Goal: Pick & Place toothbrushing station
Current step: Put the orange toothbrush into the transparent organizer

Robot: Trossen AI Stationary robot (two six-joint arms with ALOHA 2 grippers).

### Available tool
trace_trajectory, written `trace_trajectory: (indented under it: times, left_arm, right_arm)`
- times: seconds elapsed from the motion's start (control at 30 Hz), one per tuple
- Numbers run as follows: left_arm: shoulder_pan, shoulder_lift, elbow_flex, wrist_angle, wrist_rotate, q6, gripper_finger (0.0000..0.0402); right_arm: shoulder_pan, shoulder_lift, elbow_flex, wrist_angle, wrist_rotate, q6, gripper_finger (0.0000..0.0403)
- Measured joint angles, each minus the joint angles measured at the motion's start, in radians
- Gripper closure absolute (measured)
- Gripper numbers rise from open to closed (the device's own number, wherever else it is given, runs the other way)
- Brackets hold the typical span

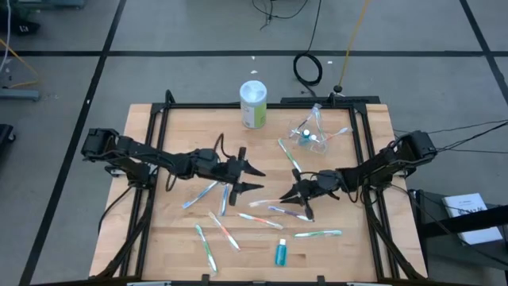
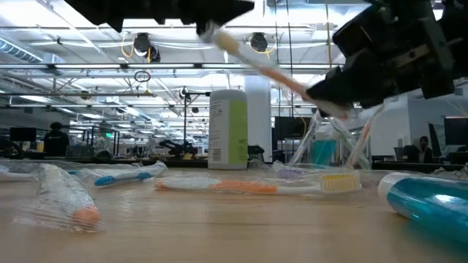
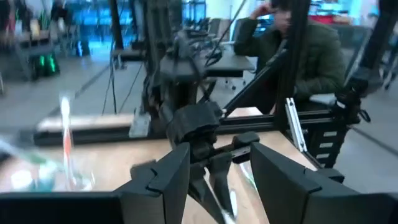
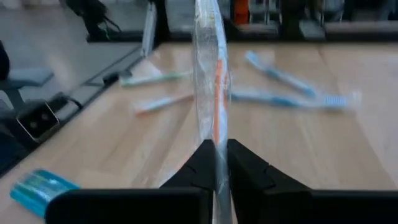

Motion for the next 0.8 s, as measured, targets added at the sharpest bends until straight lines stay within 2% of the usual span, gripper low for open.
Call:
trace_trajectory:
  times: [0.13, 0.2, 0.33, 0.53, 0.7, 0.8]
  left_arm:
    - [-0.006, -0.002, 0.001, -0.07, -0.003, 0.051, 0.0227]
    - [-0.006, -0.002, 0.0, -0.09, -0.003, 0.053, 0.0227]
    - [-0.017, -0.003, 0.0, -0.097, 0.0, 0.072, 0.0227]
    - [-0.058, -0.003, 0.0, -0.089, 0.037, 0.137, 0.0227]
    - [-0.071, -0.002, 0.0, -0.009, 0.02, 0.135, 0.0227]
    - [-0.064, -0.003, 0.0, 0.006, -0.042, 0.101, 0.0227]
  right_arm:
    - [0.024, -0.002, 0.0, 0.136, -0.096, -0.067, 0.0385]
    - [0.033, -0.002, 0.0, 0.19, -0.104, -0.092, 0.0385]
    - [0.029, -0.002, 0.001, 0.252, -0.09, -0.137, 0.0384]
    - [-0.008, -0.002, 0.001, 0.337, 0.042, -0.142, 0.0384]
    - [-0.038, -0.003, 0.002, 0.314, 0.057, -0.137, 0.0384]
    - [-0.039, -0.001, 0.002, 0.292, 0.057, -0.135, 0.0384]
